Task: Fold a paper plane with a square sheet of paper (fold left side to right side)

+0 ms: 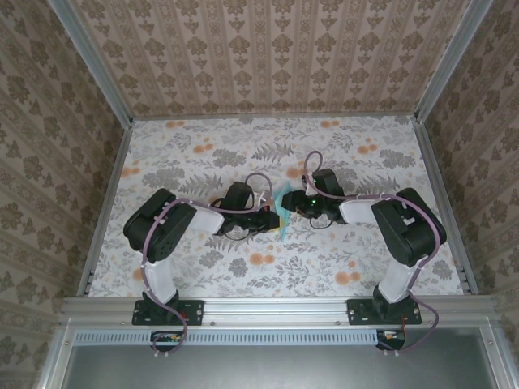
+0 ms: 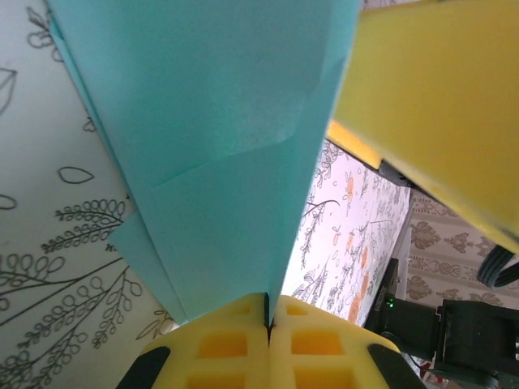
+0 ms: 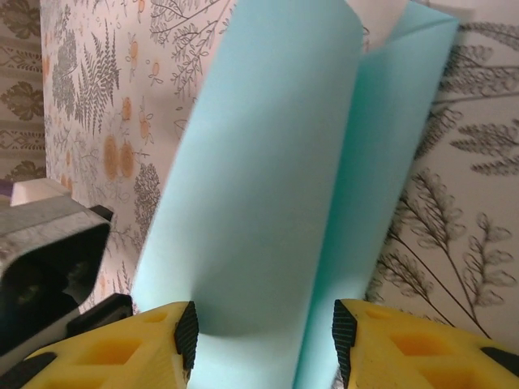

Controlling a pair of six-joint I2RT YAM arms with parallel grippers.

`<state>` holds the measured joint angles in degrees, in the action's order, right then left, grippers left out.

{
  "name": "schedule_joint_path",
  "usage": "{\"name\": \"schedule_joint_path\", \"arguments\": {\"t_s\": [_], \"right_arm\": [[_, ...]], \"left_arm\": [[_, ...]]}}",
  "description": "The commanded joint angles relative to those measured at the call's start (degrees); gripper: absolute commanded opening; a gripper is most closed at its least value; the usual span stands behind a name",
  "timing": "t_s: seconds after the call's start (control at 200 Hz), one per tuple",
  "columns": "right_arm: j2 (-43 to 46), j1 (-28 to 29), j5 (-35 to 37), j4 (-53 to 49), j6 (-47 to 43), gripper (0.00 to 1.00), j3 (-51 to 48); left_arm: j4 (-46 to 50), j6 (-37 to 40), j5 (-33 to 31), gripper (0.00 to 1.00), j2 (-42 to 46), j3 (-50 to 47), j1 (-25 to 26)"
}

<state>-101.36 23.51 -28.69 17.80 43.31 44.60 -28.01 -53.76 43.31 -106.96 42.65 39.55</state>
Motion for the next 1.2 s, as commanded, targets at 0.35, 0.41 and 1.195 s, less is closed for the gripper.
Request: {"name": "schedule_joint_path", "arguments": {"t_s": [0.35, 0.41, 1.195], "right_arm": [[-2.57, 1.43, 4.65, -10.08, -1.21, 0.45, 4.43], [-2.80, 1.34, 4.97, -10.70, -1.20, 0.45, 4.60], [-4.72, 1.63, 5.83, -13.57, -1.91, 0.44, 6.02]], "left_arm": [[-5.25, -3.26, 1.16, 0.04, -2.19, -1.89, -1.05], [-5.26, -3.39, 1.23, 0.05, -2.29, -1.91, -1.10], [9.10, 2.93, 0.46, 0.53, 9.88, -1.68, -6.22]]}}
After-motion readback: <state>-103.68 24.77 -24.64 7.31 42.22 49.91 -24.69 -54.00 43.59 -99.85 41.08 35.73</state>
